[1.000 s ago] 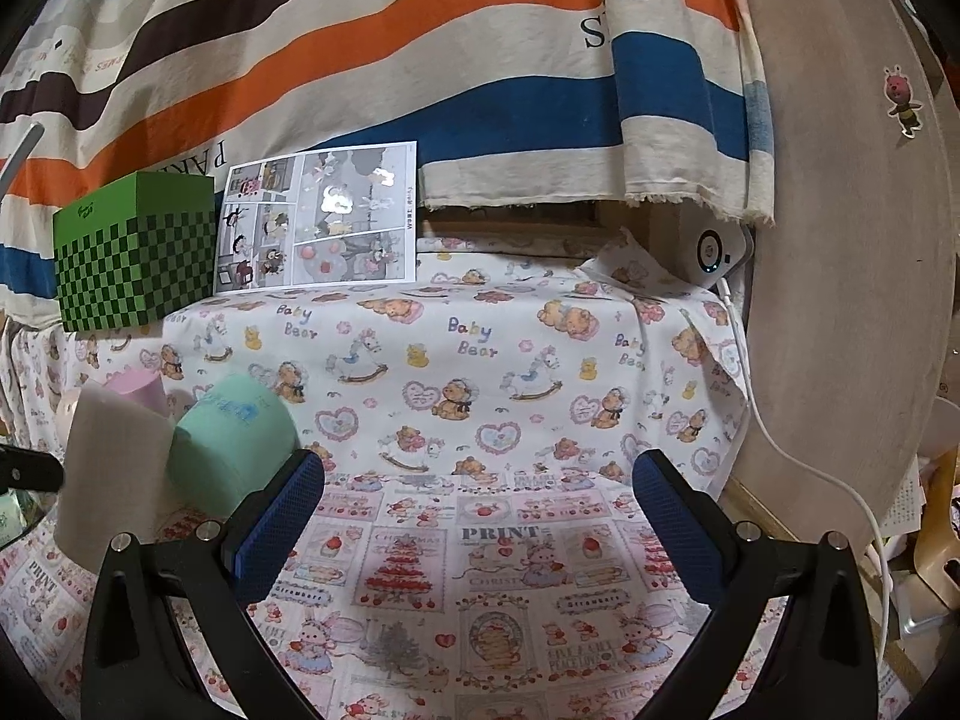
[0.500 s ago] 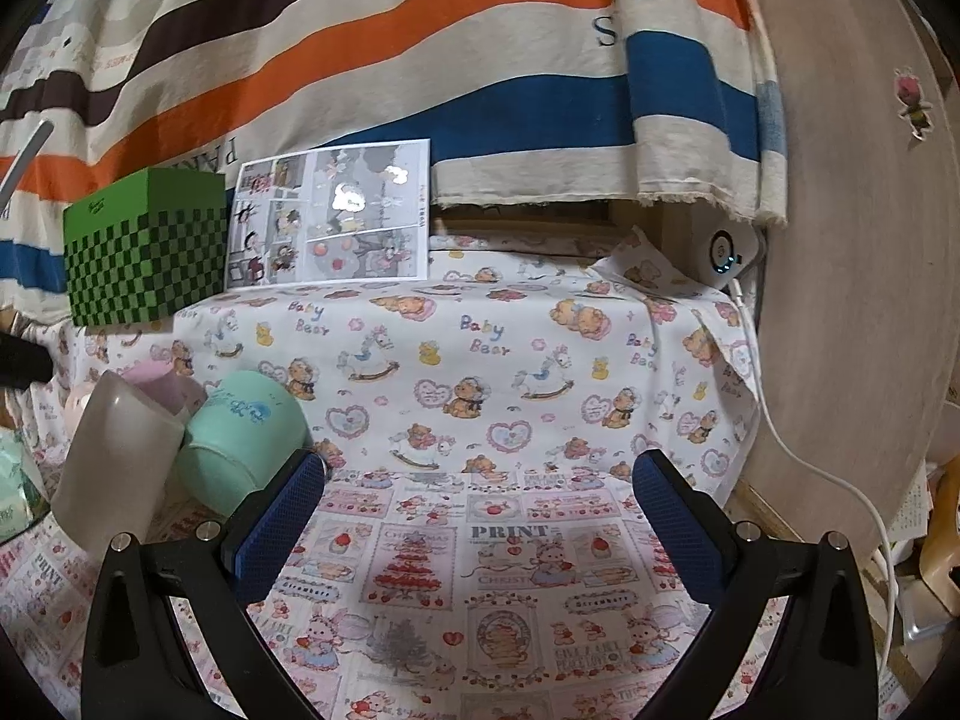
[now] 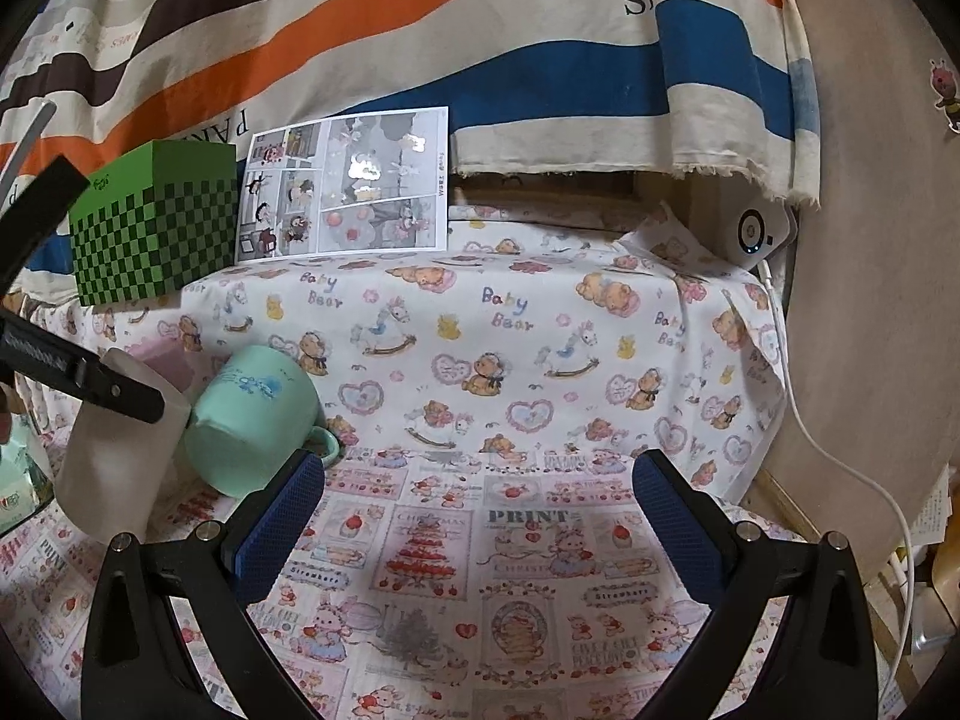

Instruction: Flip cup upside down

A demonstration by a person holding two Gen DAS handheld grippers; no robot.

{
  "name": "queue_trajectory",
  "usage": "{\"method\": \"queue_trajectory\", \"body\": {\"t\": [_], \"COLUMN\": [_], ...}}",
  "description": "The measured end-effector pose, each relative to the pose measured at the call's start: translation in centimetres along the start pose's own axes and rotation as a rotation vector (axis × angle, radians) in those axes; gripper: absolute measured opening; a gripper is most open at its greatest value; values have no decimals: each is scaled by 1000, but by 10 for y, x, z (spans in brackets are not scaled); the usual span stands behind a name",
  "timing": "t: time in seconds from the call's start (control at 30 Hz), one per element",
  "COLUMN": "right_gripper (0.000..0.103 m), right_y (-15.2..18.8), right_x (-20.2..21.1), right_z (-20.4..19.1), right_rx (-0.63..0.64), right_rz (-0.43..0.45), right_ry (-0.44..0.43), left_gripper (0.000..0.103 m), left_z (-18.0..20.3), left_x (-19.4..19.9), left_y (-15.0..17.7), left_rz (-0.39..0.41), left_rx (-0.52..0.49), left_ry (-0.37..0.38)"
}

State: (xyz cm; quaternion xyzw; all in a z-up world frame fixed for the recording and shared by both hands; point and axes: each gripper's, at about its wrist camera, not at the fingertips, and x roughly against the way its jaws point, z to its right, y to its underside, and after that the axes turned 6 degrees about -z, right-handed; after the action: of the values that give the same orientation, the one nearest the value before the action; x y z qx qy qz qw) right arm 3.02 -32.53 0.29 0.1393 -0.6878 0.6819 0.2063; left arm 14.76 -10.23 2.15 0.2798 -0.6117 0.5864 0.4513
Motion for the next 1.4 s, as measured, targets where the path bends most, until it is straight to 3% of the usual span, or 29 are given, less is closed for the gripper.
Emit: {"method": "queue_trajectory", "body": {"t": [0.23, 0.33, 0.53, 0.67, 0.77, 0.87, 1.07, 1.17, 1.33, 1.4], "right_gripper": [103, 103, 103, 103, 103, 103, 103, 103, 103, 103], "right_y": [1, 0, -1, 0, 0, 1, 1, 2, 3, 4], "right_x": [4, 2, 4, 9, 9, 10, 10, 12, 15, 20], "right_z": [-4, -3, -6, -2, -2, -3, -3, -4, -6, -10], "right_rx": [24, 24, 42, 23, 26, 34, 34, 36, 43, 56], "right_rz": [18, 5, 19, 44, 41, 47, 48, 56, 65, 78], "right_ry": [-3, -5, -3, -6, -10, -13, -16, -14, -15, -10], "left_gripper": [78, 76, 75, 74, 73, 72, 69, 81, 100, 100], "left_z": [2, 8, 22, 22, 26, 20, 10, 3, -17, -30], "left_x": [18, 41, 69, 68, 60, 56, 52, 50, 69, 81], "left_y": [17, 34, 65, 81, 90, 99, 108, 109, 122, 128], "left_rz": [45, 93, 208, 255, 301, 355, 418, 414, 503, 542], "left_rx": [-20, -35, -71, -62, -67, -57, -60, -57, -23, -9], "left_ry": [1, 28, 10, 63, 57, 126, 140, 161, 164, 185]}}
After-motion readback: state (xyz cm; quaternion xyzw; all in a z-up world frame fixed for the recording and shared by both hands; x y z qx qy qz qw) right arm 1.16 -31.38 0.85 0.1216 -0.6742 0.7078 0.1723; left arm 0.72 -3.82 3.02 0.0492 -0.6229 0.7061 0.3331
